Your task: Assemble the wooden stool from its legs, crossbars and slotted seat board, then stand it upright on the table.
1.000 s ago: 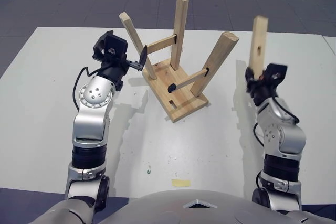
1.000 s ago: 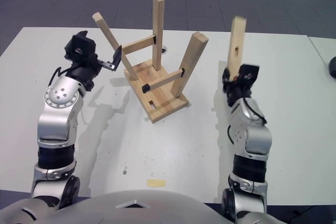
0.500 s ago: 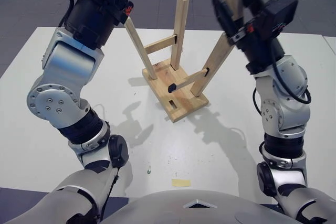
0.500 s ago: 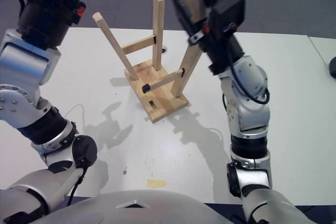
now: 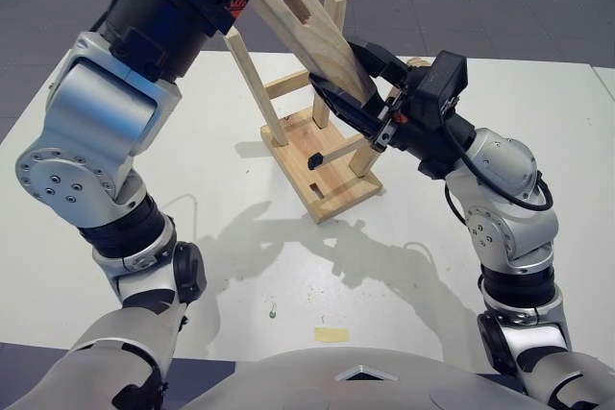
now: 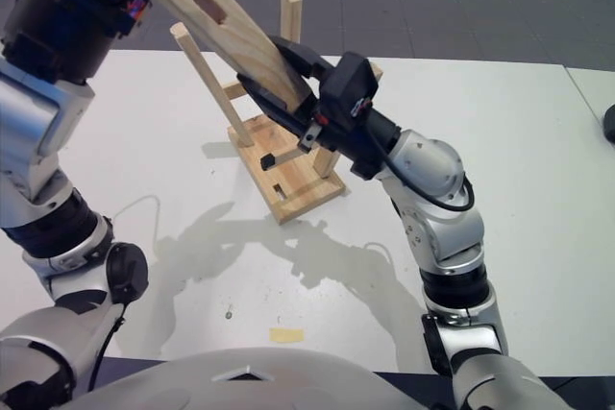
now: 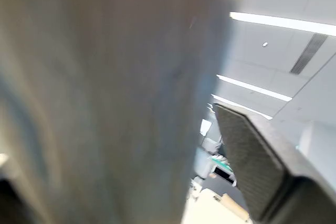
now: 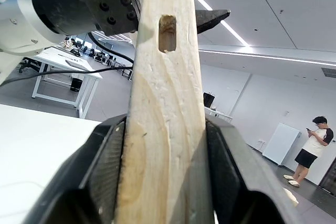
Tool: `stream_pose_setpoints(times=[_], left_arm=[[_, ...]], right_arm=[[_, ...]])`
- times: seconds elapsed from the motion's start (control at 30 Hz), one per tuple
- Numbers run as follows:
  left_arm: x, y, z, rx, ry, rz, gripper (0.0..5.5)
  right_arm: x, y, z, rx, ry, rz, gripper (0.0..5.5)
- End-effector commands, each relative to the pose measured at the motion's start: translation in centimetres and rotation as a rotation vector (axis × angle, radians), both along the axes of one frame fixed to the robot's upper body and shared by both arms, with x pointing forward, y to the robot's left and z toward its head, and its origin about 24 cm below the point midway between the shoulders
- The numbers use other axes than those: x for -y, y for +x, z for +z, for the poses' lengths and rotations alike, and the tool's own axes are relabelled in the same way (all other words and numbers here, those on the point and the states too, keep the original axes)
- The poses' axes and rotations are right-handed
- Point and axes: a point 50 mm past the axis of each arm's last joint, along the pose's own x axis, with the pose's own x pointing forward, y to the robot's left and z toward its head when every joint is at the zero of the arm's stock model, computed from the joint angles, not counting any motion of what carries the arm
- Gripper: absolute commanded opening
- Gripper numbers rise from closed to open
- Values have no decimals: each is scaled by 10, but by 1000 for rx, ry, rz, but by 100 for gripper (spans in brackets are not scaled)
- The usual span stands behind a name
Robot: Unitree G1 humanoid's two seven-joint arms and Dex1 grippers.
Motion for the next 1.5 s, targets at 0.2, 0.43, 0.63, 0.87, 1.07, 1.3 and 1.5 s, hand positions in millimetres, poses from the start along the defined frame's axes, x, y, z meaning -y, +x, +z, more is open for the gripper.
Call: stream_pose_setpoints(times=[0.2, 0.43, 0.63, 0.87, 1.07, 1.3, 1.5], left_arm=[[-6, -3, 1, 19, 68, 56, 259], [-6, -1, 3, 41, 127, 87, 137], [-9, -2, 12, 103, 143, 114, 106], [-58, 16, 37, 142, 72, 481, 105], [-79, 29, 17, 118, 202, 739, 105], [-122, 33, -1, 121, 545, 1145, 105], [-124, 37, -34, 38, 645, 1148, 104]], right_arm=[[4, 4, -2, 25, -15, -64, 204], [3, 5, -5, 19, -15, -70, 204], [3, 6, -8, 9, -9, -99, 240], [11, 21, 5, -107, 215, -184, 356], [60, 58, 54, -55, 481, -496, 451], [112, 85, 10, -121, 175, -886, 540], [59, 58, -39, -304, 69, -654, 540]])
